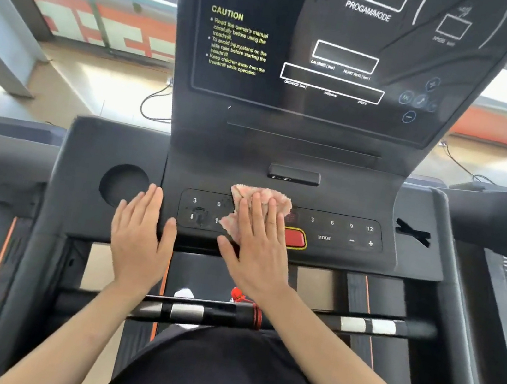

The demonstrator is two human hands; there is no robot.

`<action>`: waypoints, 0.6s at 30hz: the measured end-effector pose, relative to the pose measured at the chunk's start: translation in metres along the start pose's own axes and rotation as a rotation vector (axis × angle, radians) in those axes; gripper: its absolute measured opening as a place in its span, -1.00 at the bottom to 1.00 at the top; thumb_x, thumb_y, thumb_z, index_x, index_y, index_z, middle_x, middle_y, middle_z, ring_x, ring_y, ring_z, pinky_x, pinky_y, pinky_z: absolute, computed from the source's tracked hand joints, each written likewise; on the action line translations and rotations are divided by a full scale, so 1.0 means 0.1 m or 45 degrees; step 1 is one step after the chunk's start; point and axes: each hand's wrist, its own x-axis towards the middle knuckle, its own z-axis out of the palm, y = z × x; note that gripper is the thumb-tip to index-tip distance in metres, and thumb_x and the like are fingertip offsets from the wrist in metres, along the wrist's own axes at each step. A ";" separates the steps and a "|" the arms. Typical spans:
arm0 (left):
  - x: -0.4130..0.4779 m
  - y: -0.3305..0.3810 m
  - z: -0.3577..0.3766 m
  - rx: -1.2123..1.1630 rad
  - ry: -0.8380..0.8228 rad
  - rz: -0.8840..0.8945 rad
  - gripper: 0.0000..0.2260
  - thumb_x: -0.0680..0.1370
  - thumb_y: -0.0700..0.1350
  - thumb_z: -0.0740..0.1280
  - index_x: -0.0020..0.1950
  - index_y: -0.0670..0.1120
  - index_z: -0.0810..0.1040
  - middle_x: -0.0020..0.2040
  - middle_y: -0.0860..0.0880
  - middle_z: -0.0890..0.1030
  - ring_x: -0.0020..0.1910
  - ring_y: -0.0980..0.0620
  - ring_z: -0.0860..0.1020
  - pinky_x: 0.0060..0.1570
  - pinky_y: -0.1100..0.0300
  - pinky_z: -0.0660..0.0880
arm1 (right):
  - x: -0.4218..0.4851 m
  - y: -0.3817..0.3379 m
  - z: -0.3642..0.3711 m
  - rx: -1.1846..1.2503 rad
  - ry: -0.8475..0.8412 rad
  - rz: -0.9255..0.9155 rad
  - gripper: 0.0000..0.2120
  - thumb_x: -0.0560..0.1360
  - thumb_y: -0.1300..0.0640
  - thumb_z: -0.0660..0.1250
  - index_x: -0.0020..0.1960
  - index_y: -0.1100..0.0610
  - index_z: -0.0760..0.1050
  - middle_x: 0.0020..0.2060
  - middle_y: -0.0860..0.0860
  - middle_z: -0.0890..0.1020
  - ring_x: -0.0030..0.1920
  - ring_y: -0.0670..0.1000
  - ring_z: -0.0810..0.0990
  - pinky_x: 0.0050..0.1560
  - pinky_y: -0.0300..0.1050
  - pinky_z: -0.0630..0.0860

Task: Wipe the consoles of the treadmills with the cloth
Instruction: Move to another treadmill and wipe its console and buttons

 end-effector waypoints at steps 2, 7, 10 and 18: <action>0.00 -0.02 -0.03 -0.026 -0.037 0.015 -0.48 0.65 0.02 0.15 0.54 -0.22 0.41 0.53 -0.16 0.46 0.54 -0.18 0.39 0.60 -0.11 0.14 | 0.05 -0.11 0.01 -0.020 -0.040 -0.054 -0.22 0.63 -0.31 -0.04 0.67 0.15 -0.07 0.66 0.15 -0.07 0.65 0.21 -0.19 0.63 0.21 -0.10; -0.01 -0.07 -0.15 -0.138 -0.101 0.024 -0.52 0.65 -0.05 0.18 0.55 -0.21 0.41 0.55 -0.12 0.43 0.60 -0.11 0.30 0.62 0.07 0.03 | 0.18 -0.43 0.04 -0.031 -0.093 -0.217 -0.20 0.62 -0.32 -0.02 0.67 0.15 -0.08 0.66 0.14 -0.08 0.65 0.17 -0.22 0.64 0.18 -0.15; -0.10 -0.12 -0.19 -0.187 -0.095 0.011 -0.55 0.64 -0.11 0.20 0.52 -0.22 0.44 0.53 -0.13 0.46 0.60 -0.11 0.29 0.62 0.11 0.04 | 0.23 -0.54 0.05 -0.044 -0.099 -0.315 -0.21 0.62 -0.30 0.01 0.67 0.14 -0.06 0.66 0.14 -0.04 0.65 0.19 -0.20 0.64 0.18 -0.14; -0.33 -0.20 -0.30 -0.203 0.080 0.030 -0.56 0.62 -0.10 0.24 0.46 -0.25 0.50 0.45 -0.15 0.54 0.55 -0.19 0.37 0.56 -0.04 0.25 | 0.29 -0.54 -0.10 0.268 -0.134 -0.556 -0.28 0.58 -0.08 0.22 0.66 -0.13 0.00 0.67 -0.01 -0.01 0.66 0.11 -0.19 0.62 0.14 -0.23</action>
